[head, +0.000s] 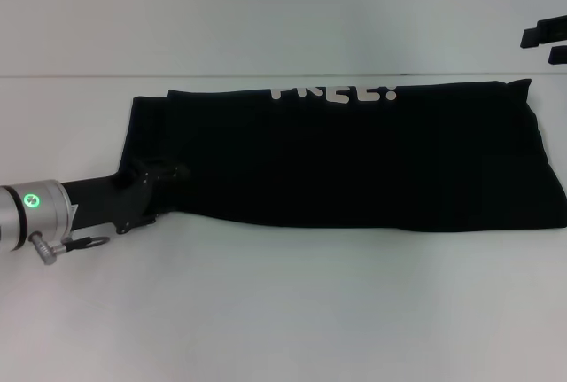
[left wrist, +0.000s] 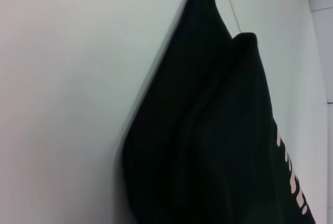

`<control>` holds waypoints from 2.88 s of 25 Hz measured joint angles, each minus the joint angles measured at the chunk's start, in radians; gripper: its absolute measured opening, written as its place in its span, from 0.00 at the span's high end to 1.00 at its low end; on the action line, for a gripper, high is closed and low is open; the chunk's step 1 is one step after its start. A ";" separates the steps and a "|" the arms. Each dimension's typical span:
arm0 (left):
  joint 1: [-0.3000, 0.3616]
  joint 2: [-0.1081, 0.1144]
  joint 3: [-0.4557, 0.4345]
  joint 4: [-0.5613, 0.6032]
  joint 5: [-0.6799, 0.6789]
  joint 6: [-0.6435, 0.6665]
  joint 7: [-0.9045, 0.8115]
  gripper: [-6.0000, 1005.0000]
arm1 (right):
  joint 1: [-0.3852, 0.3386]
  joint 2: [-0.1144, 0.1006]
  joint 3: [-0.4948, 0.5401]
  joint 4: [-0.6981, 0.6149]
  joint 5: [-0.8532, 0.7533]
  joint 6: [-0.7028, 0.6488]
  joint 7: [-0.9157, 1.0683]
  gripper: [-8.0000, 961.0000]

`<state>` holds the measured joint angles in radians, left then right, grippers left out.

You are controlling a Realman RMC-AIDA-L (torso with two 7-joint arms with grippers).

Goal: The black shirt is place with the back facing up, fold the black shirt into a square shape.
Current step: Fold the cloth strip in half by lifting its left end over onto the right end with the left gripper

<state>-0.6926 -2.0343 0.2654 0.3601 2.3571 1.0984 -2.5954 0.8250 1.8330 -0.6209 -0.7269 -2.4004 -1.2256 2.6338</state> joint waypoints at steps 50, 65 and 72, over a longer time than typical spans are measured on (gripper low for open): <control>-0.028 0.002 0.033 -0.001 0.019 -0.045 -0.045 0.37 | -0.014 -0.003 0.003 0.000 0.020 -0.041 0.000 0.38; -0.036 0.016 0.065 0.008 0.041 -0.022 -0.027 0.67 | -0.017 -0.004 0.003 0.000 0.043 -0.054 -0.010 0.39; -0.031 0.019 0.066 0.021 0.053 -0.025 0.013 0.92 | -0.020 -0.007 0.003 0.000 0.044 -0.059 -0.011 0.40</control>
<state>-0.7239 -2.0158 0.3314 0.3814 2.4099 1.0733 -2.5824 0.8045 1.8265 -0.6182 -0.7271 -2.3560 -1.2845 2.6231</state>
